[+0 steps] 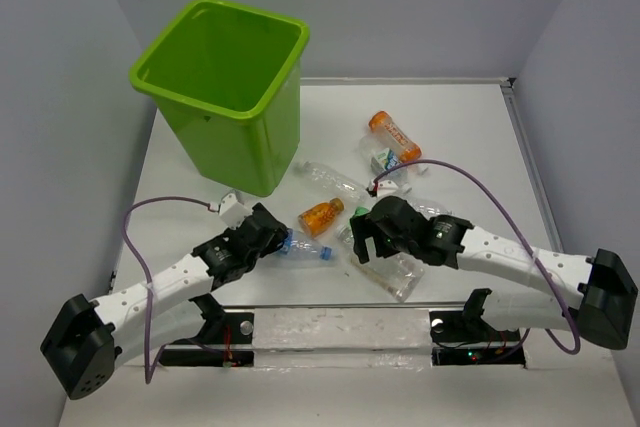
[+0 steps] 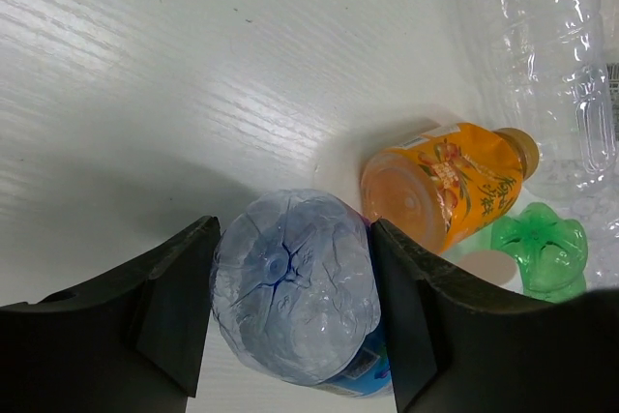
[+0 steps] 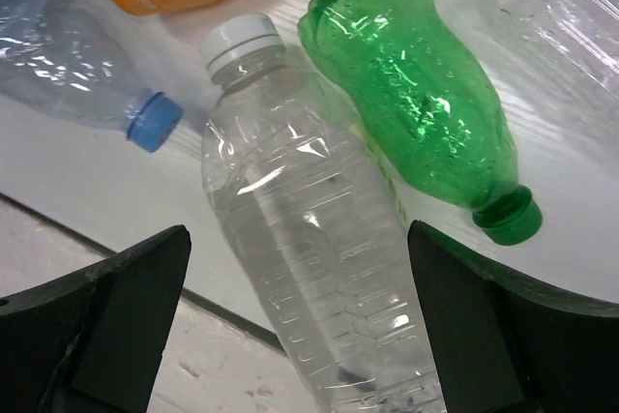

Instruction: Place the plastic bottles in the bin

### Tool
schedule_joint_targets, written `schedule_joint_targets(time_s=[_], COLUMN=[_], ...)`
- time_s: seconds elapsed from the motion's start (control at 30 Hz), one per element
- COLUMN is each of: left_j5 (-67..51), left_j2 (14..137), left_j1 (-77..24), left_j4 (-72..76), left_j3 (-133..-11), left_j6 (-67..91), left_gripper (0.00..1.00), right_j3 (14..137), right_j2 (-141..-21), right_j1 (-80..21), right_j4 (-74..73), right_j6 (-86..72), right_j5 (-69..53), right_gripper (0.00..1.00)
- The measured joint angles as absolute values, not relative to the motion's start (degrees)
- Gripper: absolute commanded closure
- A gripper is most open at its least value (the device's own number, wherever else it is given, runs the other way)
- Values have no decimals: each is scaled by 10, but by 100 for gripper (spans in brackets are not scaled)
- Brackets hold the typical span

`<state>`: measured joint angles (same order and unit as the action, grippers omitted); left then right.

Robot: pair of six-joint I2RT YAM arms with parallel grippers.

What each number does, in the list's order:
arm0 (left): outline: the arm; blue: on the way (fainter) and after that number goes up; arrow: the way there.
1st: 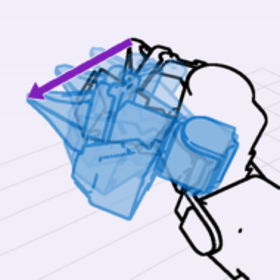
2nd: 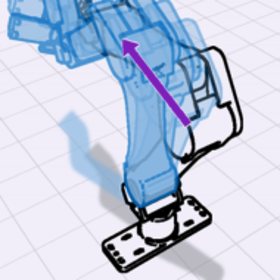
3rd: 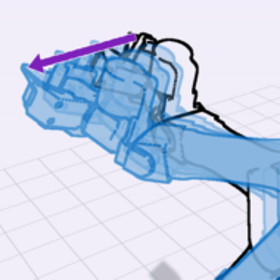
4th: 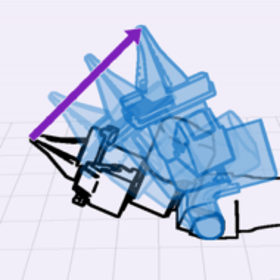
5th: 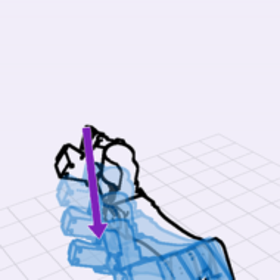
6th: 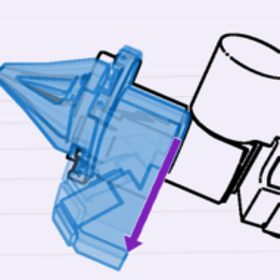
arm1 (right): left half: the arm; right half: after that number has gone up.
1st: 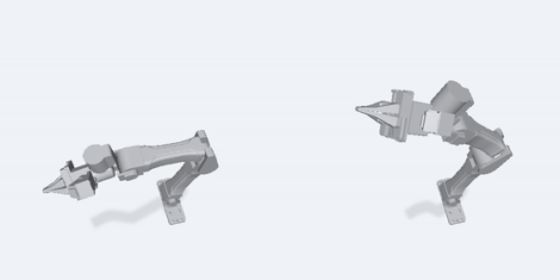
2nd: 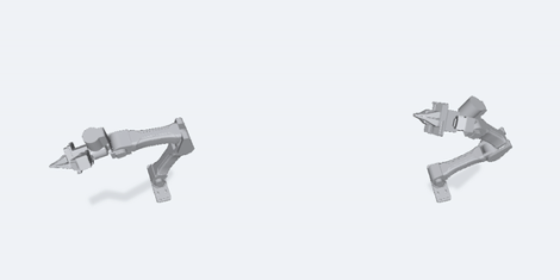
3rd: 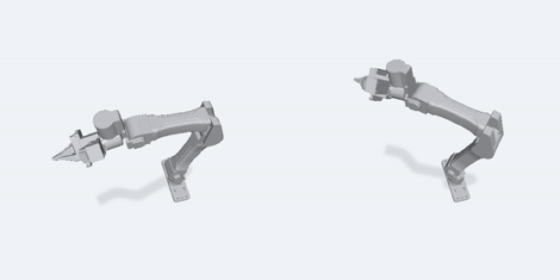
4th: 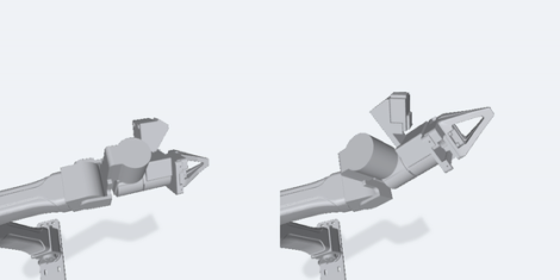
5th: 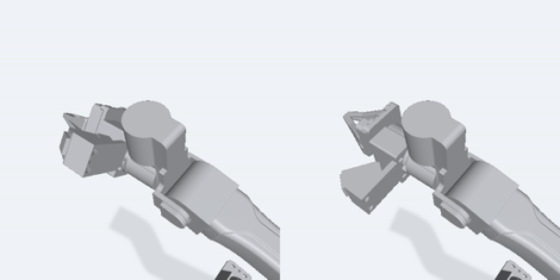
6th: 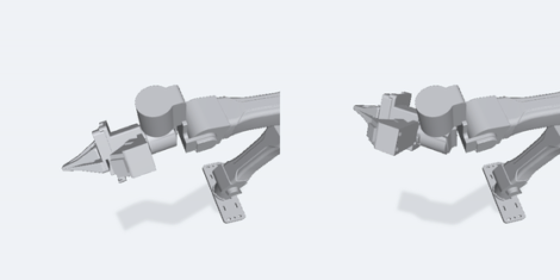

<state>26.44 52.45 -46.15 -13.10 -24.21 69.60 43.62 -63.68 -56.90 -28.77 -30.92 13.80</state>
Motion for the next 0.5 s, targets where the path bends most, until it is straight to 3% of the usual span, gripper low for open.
schedule_joint_targets(time_s=[0.3,0.5], left_j5=[277,283], left_j2=[453,402], left_j1=[-462,-462], left_j4=[-166,-231], left_j3=[-231,-320], left_j6=[636,542], left_gripper=[57,57], right_j3=[488,513], right_j2=[-700,-722], right_j1=[-633,-638], right_j4=[-362,-394], right_j6=[-309,-304], right_j5=[213,237], right_gripper=[0,0])
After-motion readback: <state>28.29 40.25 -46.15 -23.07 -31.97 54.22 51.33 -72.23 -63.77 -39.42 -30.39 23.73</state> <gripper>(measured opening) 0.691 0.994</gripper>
